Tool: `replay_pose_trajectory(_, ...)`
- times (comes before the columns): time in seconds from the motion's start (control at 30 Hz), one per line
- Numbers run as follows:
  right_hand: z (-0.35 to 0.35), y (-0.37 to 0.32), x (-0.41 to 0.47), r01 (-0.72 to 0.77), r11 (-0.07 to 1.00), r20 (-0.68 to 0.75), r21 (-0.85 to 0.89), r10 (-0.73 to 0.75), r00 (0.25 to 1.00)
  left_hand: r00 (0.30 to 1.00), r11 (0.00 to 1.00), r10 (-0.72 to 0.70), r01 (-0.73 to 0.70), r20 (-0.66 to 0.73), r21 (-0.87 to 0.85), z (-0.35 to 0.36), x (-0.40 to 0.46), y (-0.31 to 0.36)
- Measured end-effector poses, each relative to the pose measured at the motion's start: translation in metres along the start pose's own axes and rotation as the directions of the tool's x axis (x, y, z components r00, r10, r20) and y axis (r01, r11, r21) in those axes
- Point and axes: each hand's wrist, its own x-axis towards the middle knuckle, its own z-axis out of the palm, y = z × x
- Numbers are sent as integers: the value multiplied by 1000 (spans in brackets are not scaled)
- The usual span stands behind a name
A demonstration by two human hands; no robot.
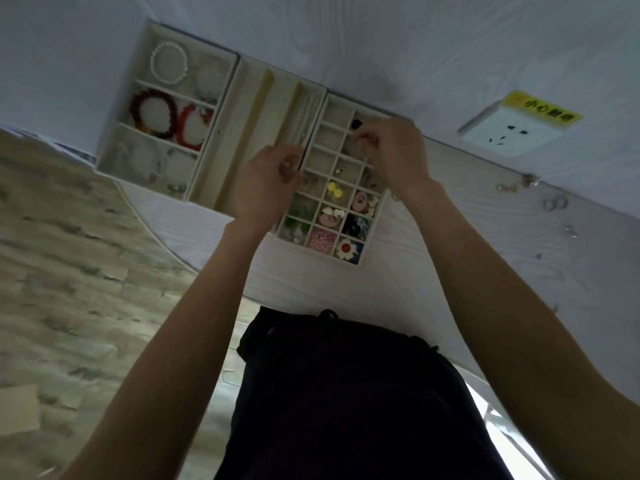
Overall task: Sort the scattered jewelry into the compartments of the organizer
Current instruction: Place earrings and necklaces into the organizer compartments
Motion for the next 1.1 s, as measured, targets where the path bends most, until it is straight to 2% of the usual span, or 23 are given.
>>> replay_pose_trajectory(0.07, -2, 8, 1, -6, 1000, -76, -21, 4, 997, 1000, 1000, 7, -7, 4, -13, 0, 0, -1)
replay_pose_trajectory(0.13, -2, 12, 1, -31, 997, -86, -72, 24, 996, 1000, 1000, 21, -21, -5, -13, 1, -1, -2)
replay_pose_trajectory(0.47, 11, 1, 14, 21, 994, 110, -107, -9, 994, 998, 998, 49, -47, -33, 37, 2, -2, 2)
replay_pose_trajectory(0.57, 10, 1, 13, -4, 989, 73, -149, 15, 997, 998, 998, 52, -50, -46, 38, 3, -2, 1)
replay_pose_trajectory(0.73, 5, -2, 6, -21, 997, -3, -77, 21, 1000, 997, 998, 54, -52, -55, 36, 4, -2, 1)
replay_pose_trajectory(0.97, 10, -8, 3, 45, 992, 158, -116, -27, 987, 999, 998, 33, -31, -43, 46, 4, -3, 0)
replay_pose_trajectory(1.1, 12, -7, 7, 25, 992, 180, -127, -2, 984, 999, 999, 32, -30, -40, 41, 4, -3, 1)
